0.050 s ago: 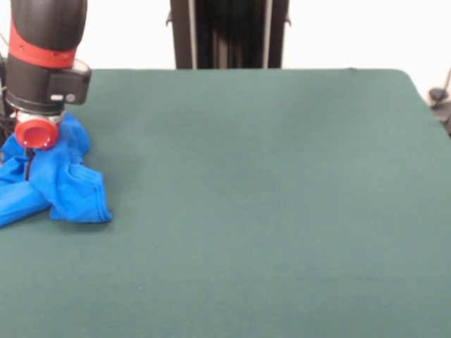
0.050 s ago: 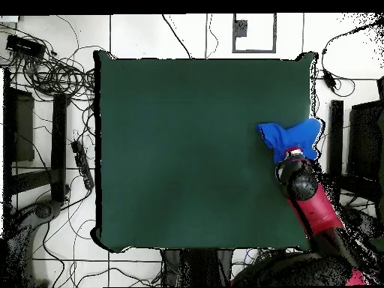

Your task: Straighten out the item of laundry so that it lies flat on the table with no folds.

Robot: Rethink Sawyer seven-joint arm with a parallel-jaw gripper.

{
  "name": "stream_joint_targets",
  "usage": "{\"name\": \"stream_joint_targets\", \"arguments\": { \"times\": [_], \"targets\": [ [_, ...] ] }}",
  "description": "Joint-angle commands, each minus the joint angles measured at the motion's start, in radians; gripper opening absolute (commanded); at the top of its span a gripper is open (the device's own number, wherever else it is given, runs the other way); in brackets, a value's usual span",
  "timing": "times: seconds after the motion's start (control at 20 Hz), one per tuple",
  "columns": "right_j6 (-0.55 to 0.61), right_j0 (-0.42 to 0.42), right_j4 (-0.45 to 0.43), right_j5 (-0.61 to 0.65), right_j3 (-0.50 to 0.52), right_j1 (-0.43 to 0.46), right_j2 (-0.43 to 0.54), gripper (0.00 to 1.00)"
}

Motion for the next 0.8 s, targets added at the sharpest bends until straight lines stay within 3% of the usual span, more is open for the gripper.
{"name": "stream_joint_targets", "arguments": {
  "times": [0.05, 0.25, 0.6, 0.8],
  "targets": [
    [0.351, 0.122, 0.105, 0.137, 0.240, 0.128, 0.233, 1.00],
    [0.340, 0.150, 0.161, 0.163, 0.253, 0.108, 0.220, 1.00],
    [0.262, 0.363, 0.272, 0.385, 0.191, 0.076, -0.020, 1.00],
    [0.244, 0.381, 0.260, 0.452, 0.177, 0.068, -0.065, 1.00]
  ]
}}
